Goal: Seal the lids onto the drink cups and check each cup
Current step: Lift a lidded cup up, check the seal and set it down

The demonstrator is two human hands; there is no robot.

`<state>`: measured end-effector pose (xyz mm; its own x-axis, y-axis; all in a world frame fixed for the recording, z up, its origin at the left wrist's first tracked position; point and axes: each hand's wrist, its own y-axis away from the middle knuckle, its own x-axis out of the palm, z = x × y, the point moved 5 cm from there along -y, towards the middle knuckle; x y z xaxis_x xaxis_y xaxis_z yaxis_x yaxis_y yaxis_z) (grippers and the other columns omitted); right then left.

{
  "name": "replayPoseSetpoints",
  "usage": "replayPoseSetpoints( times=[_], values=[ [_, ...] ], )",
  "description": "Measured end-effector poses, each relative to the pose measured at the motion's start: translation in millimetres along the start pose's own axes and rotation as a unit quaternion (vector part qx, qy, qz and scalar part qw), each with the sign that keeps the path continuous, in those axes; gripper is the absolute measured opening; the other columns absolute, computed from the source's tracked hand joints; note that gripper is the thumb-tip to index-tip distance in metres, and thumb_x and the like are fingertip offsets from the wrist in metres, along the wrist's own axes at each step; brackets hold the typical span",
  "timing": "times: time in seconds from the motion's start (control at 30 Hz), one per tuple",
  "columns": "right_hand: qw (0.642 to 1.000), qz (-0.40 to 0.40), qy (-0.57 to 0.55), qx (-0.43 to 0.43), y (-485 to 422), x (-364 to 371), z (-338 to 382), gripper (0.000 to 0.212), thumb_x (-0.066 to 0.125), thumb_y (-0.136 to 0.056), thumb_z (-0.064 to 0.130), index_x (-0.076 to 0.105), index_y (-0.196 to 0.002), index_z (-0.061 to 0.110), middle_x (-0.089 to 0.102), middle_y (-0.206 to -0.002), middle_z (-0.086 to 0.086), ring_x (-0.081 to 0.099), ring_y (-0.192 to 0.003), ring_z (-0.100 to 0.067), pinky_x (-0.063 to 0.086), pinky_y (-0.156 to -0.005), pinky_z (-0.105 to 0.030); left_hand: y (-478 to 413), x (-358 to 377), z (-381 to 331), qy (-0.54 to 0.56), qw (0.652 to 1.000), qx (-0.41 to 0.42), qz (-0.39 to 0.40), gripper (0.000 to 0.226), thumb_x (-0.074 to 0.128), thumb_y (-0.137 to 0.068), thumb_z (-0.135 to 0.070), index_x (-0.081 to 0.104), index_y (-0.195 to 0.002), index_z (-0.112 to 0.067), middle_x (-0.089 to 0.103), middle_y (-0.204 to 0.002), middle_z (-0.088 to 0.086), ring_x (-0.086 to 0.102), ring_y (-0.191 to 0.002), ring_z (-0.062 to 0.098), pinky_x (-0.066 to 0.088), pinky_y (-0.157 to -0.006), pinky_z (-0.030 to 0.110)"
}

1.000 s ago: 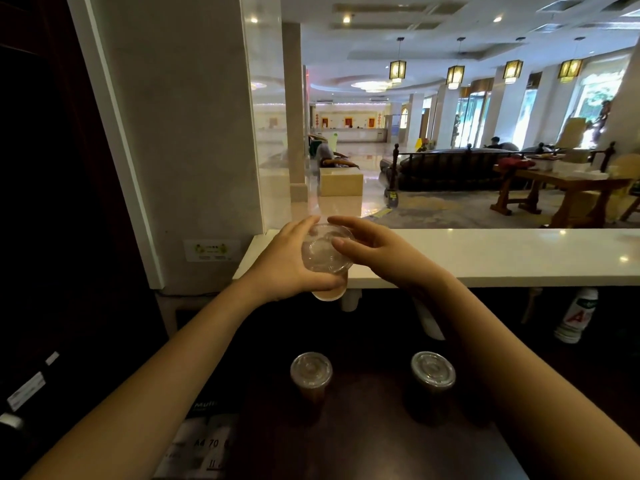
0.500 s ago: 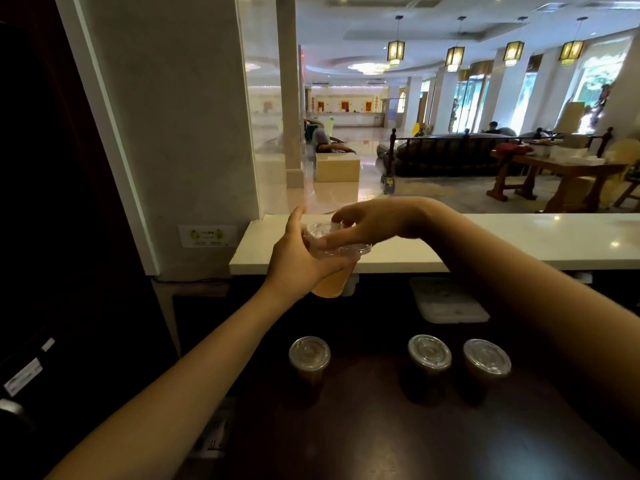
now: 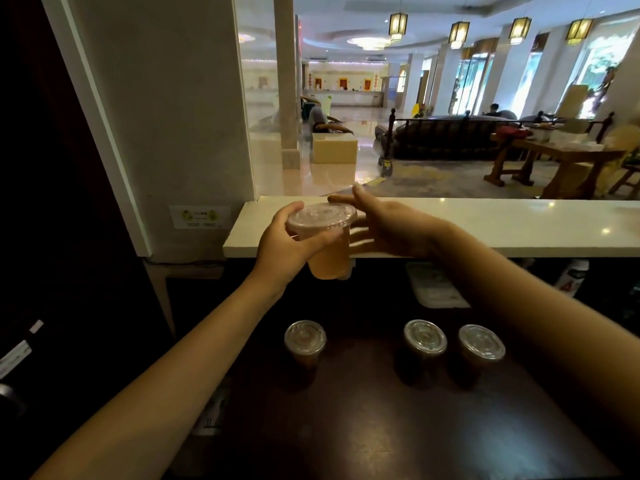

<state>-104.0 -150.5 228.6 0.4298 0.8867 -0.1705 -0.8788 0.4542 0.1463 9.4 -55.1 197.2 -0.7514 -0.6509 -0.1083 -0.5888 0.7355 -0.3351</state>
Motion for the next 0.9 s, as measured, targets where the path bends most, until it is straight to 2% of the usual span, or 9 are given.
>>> replayPoseSetpoints(
  times=[0.1, 0.2, 0.3, 0.4, 0.47, 0.53, 0.63, 0.73, 0.9],
  values=[
    [0.987, 0.006, -0.153, 0.042, -9.5, 11.5, -43.2, 0.066, 0.025, -0.094, 0.058, 0.043, -0.136, 0.011, 0.058, -0.123, -0.014, 0.062, -0.102, -0.026, 0.055, -0.083, -0.036, -2.3, -0.6, 3.5, 0.098, 0.995, -0.020, -0.018, 0.073, 0.079, -0.064, -0.040, 0.049, -0.126, -0.015, 0.060, -0.120, 0.002, 0.059, -0.107, 0.016, 0.049, -0.078, 0.022],
    [0.946, 0.054, -0.317, 0.044, -12.0, 32.0, -58.7, 0.065, 0.032, -0.093, 0.057, 0.046, -0.133, 0.008, 0.057, -0.123, -0.022, 0.062, -0.104, -0.034, 0.056, -0.085, -0.042, -3.0, 2.6, 3.5, 0.152, 0.988, -0.013, -0.006, 0.076, 0.080, -0.061, -0.039, 0.050, -0.125, -0.010, 0.063, -0.117, 0.004, 0.061, -0.106, 0.016, 0.051, -0.077, 0.021],
    [0.923, 0.020, -0.382, 0.027, -11.9, 29.7, -54.6, 0.059, 0.043, -0.091, 0.052, 0.045, -0.132, 0.009, 0.056, -0.118, -0.021, 0.066, -0.089, -0.028, 0.060, -0.065, -0.033, -5.8, -2.5, 1.5, 0.095, 0.994, -0.010, 0.049, 0.086, 0.078, -0.058, -0.043, 0.044, -0.132, -0.015, 0.056, -0.124, 0.000, 0.055, -0.112, 0.014, 0.049, -0.087, 0.025],
    [0.958, -0.060, -0.278, 0.019, -8.3, 16.5, -47.4, 0.047, 0.051, -0.091, 0.044, 0.053, -0.122, 0.009, 0.057, -0.116, -0.016, 0.063, -0.089, -0.024, 0.059, -0.058, -0.028, -10.6, -14.3, -0.7, 0.040, 0.986, -0.064, 0.149, 0.097, 0.076, -0.053, -0.046, 0.036, -0.138, -0.020, 0.049, -0.132, -0.001, 0.053, -0.117, 0.015, 0.048, -0.095, 0.032],
    [0.986, -0.095, -0.140, 0.005, -6.6, 7.3, -35.4, 0.035, 0.053, -0.091, 0.041, 0.059, -0.105, 0.011, 0.061, -0.110, -0.012, 0.063, -0.091, -0.021, 0.061, -0.066, -0.030, -9.6, -16.9, -2.6, 0.040, 0.967, -0.106, 0.228, 0.074, 0.073, -0.062, -0.042, 0.048, -0.128, -0.023, 0.054, -0.128, 0.001, 0.056, -0.115, 0.018, 0.053, -0.090, 0.033],
    [0.993, -0.116, 0.025, -0.007, -6.4, 0.8, -17.5, 0.039, 0.054, -0.089, 0.046, 0.061, -0.107, 0.012, 0.061, -0.114, -0.012, 0.063, -0.095, -0.022, 0.059, -0.078, -0.036, -8.6, -18.4, -1.8, 0.026, 0.956, -0.123, 0.264, 0.053, 0.067, -0.070, -0.035, 0.052, -0.119, -0.026, 0.057, -0.125, 0.002, 0.057, -0.114, 0.019, 0.055, -0.088, 0.035],
    [0.979, -0.112, 0.169, -0.008, -11.4, -1.5, 11.2, 0.053, 0.058, -0.087, 0.045, 0.052, -0.124, 0.008, 0.057, -0.116, -0.014, 0.062, -0.092, -0.025, 0.059, -0.075, -0.034, -12.3, -23.2, 8.8, 0.005, 0.954, -0.133, 0.267, 0.069, 0.073, -0.067, -0.030, 0.045, -0.129, -0.021, 0.054, -0.129, 0.006, 0.056, -0.116, 0.022, 0.049, -0.097, 0.042],
    [0.960, -0.102, 0.260, -0.003, -14.3, 5.4, 36.1, 0.055, 0.061, -0.086, 0.038, 0.045, -0.130, 0.009, 0.050, -0.114, -0.010, 0.058, -0.093, -0.025, 0.056, -0.070, -0.029, -11.9, -22.6, 16.3, -0.069, 0.959, -0.111, 0.251, 0.086, 0.081, -0.056, -0.039, 0.039, -0.129, -0.022, 0.052, -0.125, 0.000, 0.054, -0.114, 0.019, 0.047, -0.098, 0.035],
    [0.926, -0.109, 0.361, 0.006, -23.9, 12.3, 50.3, 0.053, 0.063, -0.087, 0.030, 0.047, -0.129, 0.002, 0.055, -0.120, -0.013, 0.056, -0.111, -0.032, 0.052, -0.089, -0.037, -6.9, -9.2, 29.2, -0.084, 0.981, -0.038, 0.172, 0.071, 0.076, -0.070, -0.030, 0.032, -0.126, -0.023, 0.046, -0.122, -0.003, 0.051, -0.110, 0.016, 0.047, -0.084, 0.021]
  ],
)
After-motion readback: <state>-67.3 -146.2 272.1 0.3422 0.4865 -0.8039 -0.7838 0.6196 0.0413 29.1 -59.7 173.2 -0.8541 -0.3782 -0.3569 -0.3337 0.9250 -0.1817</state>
